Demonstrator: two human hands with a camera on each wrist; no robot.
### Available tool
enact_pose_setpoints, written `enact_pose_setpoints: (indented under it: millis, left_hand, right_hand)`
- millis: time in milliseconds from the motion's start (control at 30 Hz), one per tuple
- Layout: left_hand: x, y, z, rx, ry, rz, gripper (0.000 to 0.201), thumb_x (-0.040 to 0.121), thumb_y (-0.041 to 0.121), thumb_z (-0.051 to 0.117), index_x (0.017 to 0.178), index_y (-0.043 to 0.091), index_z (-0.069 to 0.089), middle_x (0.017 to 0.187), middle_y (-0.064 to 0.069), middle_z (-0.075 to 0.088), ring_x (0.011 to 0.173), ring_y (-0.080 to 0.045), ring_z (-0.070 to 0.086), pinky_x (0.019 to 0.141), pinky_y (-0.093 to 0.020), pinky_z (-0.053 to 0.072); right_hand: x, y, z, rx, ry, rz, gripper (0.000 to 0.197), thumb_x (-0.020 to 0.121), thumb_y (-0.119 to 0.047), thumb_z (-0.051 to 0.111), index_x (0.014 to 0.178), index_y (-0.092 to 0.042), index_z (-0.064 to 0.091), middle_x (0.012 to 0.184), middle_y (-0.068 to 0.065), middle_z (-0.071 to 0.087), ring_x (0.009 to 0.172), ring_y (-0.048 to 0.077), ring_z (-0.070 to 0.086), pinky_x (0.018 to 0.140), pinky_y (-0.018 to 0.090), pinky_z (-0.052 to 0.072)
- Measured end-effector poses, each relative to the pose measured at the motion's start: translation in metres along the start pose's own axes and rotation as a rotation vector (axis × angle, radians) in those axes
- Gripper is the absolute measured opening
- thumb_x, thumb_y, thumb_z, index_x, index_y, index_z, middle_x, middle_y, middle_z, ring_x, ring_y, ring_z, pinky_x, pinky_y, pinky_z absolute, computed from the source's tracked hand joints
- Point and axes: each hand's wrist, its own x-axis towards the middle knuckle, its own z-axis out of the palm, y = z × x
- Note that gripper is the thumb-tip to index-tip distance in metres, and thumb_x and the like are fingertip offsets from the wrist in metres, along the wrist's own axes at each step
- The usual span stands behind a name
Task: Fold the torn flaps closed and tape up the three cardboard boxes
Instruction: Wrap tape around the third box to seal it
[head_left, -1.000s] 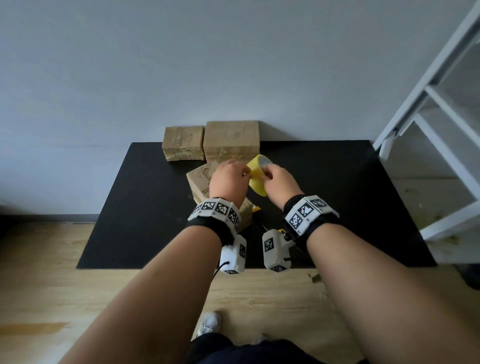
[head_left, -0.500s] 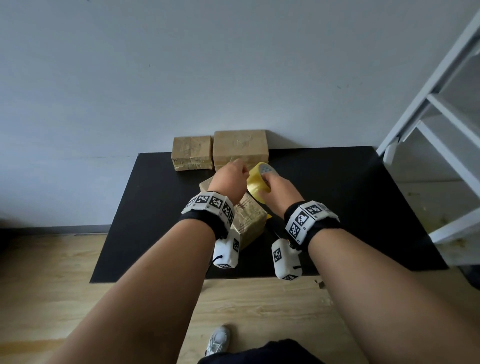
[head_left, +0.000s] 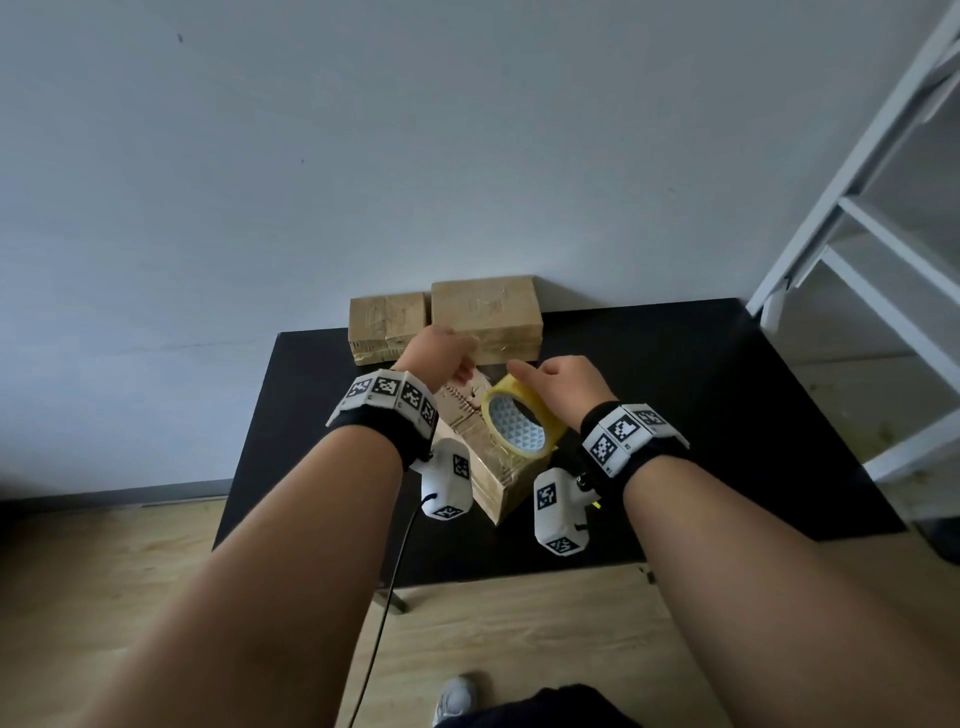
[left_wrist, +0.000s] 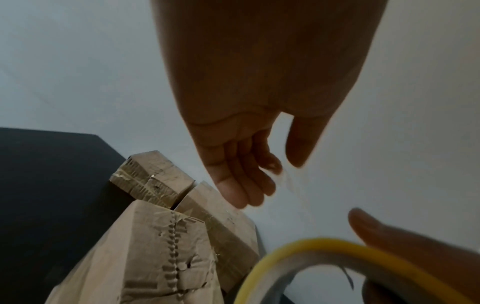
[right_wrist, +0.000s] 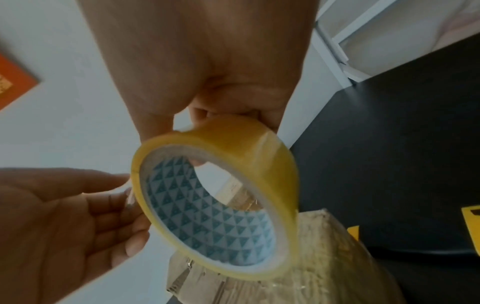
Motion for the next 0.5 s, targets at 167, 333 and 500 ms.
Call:
enact_pose_setpoints:
  millis: [167,333,500]
  left_hand:
    - [0.003,-0.012,-0.007,0.11,0.06,0.036,0.009,0.089,0.01,0.064,0.08,0.008,0.065,0.079,-0.011,0.07,0.069,-0.019,0.066,0.077,-0.034,0.059]
    - [0.009,-0.017,-0.014,0.201,0.209,0.055,0.007,0.087,0.013,0.066,0.083,0.008,0.066,0.087,-0.012,0.072,0.085,-0.026,0.069,0.082,-0.042,0.058]
    - [0.016,-0.013,-0.019,0.322,0.256,0.048,0.008,0.09,0.015,0.061,0.088,0.008,0.066,0.088,-0.007,0.067,0.082,-0.021,0.063,0.071,-0.032,0.051]
  right_hand:
    - [-0.008,-0.002,0.002,0.203,-0.042,0.071,0.024,0.094,-0.042,0.057,0.094,-0.018,0.059,0.088,-0.005,0.057,0.082,0.013,0.053,0.078,0.032,0.041]
    - [-0.01,-0.009,0.009,0.14,-0.094,0.06,0.024,0.091,-0.028,0.058,0.106,-0.011,0.066,0.098,0.001,0.059,0.091,0.016,0.054,0.08,0.035,0.043]
    - [-0.004,0.0,0.011,-0.017,-0.066,0.064,0.037,0.089,-0.043,0.062,0.098,-0.008,0.068,0.09,0.008,0.066,0.083,0.02,0.063,0.079,0.038,0.052]
